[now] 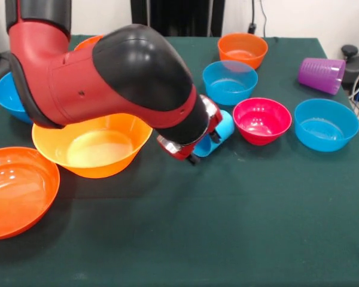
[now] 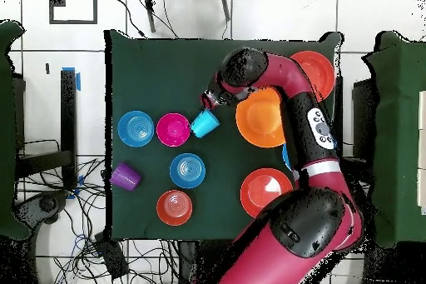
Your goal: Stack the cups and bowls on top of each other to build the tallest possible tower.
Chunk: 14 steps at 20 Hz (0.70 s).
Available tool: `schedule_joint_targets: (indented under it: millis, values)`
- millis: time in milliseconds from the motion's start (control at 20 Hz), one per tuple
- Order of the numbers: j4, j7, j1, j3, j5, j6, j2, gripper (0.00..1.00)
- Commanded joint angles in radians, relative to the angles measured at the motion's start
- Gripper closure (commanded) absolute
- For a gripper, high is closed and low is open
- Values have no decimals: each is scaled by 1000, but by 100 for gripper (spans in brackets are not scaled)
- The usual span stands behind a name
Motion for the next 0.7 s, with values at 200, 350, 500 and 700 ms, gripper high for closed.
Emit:
schedule_joint_targets:
  millis: [200, 350, 500, 700]
  values:
    - [18, -328, -19, -75, -71, 83, -41, 0]
    - [15, -341, -17, -82, -87, 89, -38, 0]
    - [24, -336, -24, -83, -84, 83, -30, 0]
    - [34, -301, -10, -74, -70, 64, -12, 0]
